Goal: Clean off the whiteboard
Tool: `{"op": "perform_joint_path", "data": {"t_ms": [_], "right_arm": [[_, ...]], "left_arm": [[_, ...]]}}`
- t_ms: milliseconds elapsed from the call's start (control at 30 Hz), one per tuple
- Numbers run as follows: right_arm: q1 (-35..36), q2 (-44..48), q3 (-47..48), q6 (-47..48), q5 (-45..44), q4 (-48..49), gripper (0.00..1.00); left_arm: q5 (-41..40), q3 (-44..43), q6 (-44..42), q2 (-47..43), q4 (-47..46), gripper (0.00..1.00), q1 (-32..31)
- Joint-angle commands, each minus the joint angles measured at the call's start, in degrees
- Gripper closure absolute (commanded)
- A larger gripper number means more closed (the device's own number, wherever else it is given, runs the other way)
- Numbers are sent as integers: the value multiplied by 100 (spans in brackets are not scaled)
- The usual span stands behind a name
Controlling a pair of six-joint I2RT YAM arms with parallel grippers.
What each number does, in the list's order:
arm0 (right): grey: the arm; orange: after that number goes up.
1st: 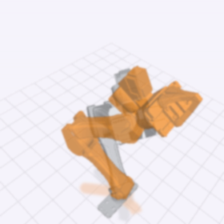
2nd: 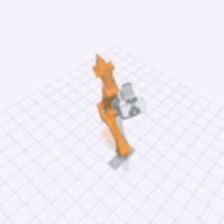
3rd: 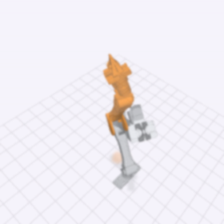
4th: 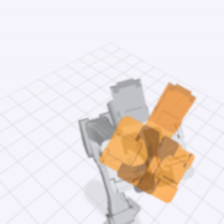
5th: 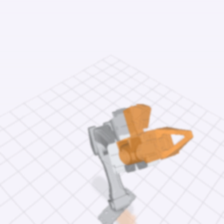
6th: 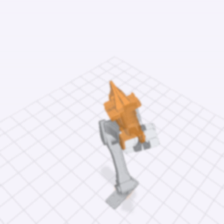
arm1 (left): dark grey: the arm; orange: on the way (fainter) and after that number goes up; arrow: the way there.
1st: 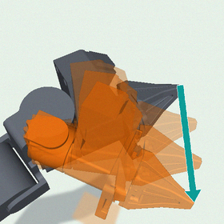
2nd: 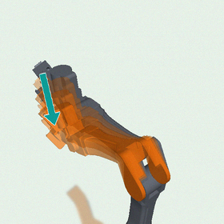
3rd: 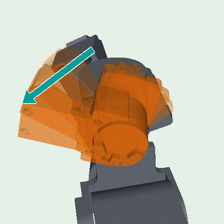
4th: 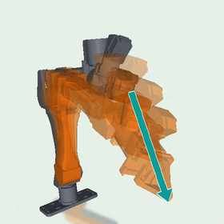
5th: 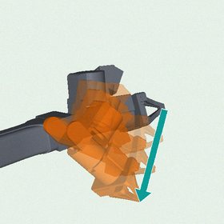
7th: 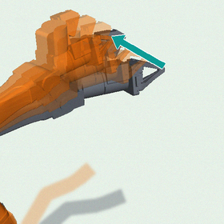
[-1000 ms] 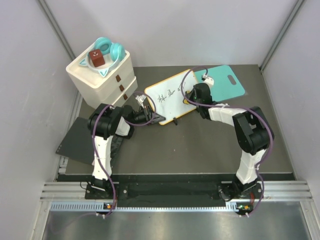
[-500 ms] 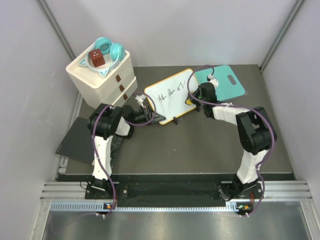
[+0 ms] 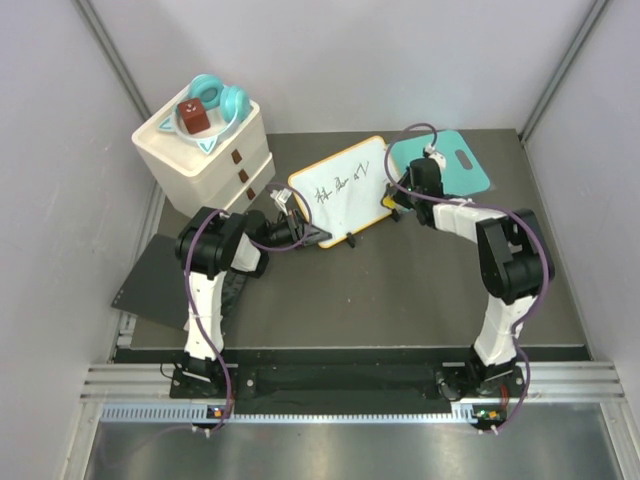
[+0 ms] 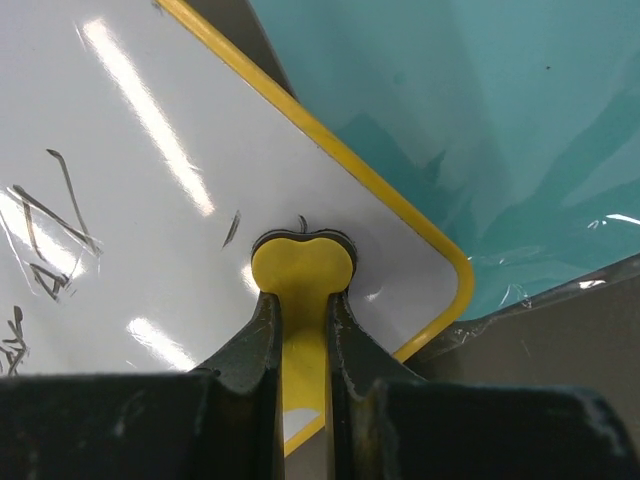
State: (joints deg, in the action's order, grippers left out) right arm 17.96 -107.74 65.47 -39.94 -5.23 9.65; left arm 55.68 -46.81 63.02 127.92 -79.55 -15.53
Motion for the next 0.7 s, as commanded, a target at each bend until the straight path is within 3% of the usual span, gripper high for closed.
{"op": "perform_joint_path", "data": {"t_ms": [0,400,667], "right_arm": [[199,-361,571,329,664,-173,100],[920,-1002,2004,1261,742,-859,100],[1876,-1468,2602,1639,805,-1334,100]], "left_arm": [[1076,31,307,23,-1766,78,-258],[1120,22,289,40,-1766,79,-310],[1129,5,289,67,-1766,78,-337]]}}
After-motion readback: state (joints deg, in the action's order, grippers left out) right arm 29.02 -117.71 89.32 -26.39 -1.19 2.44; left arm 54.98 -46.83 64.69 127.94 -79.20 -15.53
